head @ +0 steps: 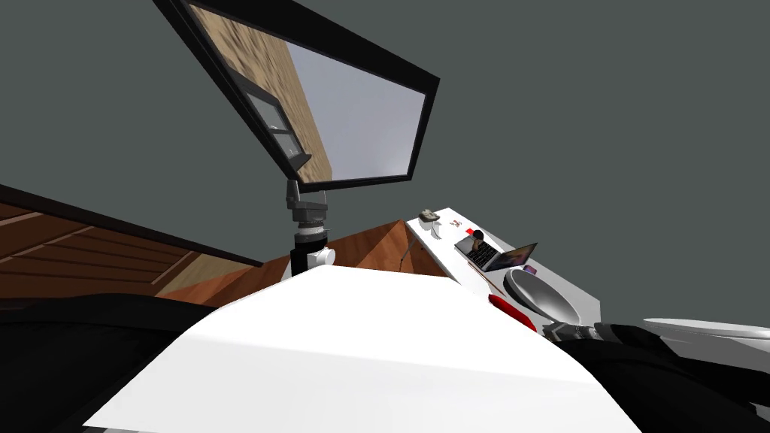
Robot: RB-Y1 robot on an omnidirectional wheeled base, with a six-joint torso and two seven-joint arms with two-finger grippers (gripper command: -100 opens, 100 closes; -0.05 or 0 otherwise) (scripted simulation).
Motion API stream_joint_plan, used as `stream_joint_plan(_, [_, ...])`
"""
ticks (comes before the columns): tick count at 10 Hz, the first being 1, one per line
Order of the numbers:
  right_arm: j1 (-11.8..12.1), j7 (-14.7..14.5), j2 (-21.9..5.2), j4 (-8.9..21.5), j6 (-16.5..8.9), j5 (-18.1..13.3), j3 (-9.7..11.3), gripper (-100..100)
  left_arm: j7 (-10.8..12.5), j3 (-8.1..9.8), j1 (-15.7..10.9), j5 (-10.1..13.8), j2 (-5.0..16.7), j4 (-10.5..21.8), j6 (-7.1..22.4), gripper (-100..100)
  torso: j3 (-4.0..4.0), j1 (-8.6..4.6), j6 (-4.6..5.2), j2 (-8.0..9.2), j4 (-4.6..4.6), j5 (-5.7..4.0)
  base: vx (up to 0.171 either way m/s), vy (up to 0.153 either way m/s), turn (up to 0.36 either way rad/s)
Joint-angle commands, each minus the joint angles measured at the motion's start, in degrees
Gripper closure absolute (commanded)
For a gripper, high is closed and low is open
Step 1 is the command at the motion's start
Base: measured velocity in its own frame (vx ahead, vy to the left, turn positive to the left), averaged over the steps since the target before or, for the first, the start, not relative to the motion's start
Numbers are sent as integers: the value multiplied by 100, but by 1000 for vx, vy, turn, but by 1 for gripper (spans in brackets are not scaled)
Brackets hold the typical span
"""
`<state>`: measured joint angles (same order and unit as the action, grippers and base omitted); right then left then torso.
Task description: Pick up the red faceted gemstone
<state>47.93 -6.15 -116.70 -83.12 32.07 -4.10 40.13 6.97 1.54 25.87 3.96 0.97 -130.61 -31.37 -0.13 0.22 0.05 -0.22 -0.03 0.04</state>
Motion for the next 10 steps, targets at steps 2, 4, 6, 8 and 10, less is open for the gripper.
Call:
stream_joint_plan(2, [17,-57,336,88,-122,-117,14,-100,0,0,0,0,0,0,0,0,7,-7,0,11,3,-3,17,-7,75])
stream_joint_plan(4, [27,-91,537,141,-195,-188,22,-100,0,0,0,0,0,0,0,0,12,-14,2,18,5,-4,13,-14,41])
stream_joint_plan(6, [28,-83,583,144,-214,-211,20,-100,0,0,0,0,0,0,0,0,13,-14,1,21,6,-4,7,-10,34])
stream_joint_plan(8, [29,-89,594,142,-220,-214,22,100,0,0,0,0,0,0,0,0,14,-10,1,23,7,-3,0,0,0])
stream_joint_plan(10, [28,-91,591,145,-223,-215,21,100,0,0,0,0,0,0,0,0,14,-13,3,23,6,-6,0,0,0])
